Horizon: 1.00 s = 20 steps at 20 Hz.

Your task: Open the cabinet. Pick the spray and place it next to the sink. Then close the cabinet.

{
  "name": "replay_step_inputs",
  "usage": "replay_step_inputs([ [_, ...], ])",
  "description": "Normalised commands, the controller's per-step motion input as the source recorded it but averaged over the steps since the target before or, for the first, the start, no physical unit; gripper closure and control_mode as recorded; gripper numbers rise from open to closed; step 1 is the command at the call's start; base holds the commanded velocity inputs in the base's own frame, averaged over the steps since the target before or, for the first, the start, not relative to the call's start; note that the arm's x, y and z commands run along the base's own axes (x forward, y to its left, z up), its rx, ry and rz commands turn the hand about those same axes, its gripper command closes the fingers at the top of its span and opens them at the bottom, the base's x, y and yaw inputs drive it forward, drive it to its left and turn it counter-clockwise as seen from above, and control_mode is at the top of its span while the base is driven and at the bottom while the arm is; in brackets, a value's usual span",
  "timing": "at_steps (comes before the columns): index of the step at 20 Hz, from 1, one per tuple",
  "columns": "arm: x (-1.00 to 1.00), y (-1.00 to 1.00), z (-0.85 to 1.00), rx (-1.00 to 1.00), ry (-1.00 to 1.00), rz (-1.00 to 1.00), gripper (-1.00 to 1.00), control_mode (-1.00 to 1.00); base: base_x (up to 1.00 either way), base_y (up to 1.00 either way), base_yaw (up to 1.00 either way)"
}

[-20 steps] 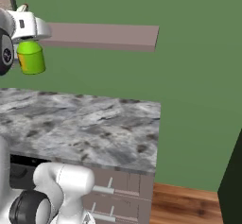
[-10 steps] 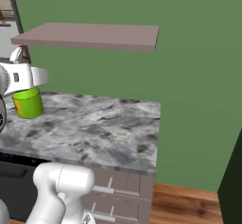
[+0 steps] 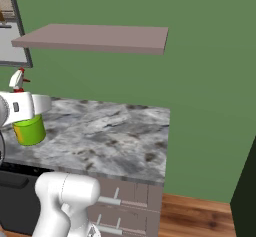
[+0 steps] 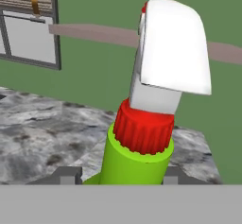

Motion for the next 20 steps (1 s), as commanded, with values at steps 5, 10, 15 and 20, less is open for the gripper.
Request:
replay_step_inputs([
  [5,0.00,0.00,0.00,0.00,0.00,0.00,1.00,-1.00,0.00,0.00,0.00],
  [10,0.00,0.00,0.00,0.00,0.00,0.00,1.00,-1.00,0.00,0.00,0.00],
  [15,0.00,0.00,0.00,0.00,0.00,0.00,1.00,-1.00,0.00,0.00,0.00],
  [20,0.00,0.00,0.00,0.00,0.00,0.00,1.00,1.00,-0.23,0.16,0.00],
])
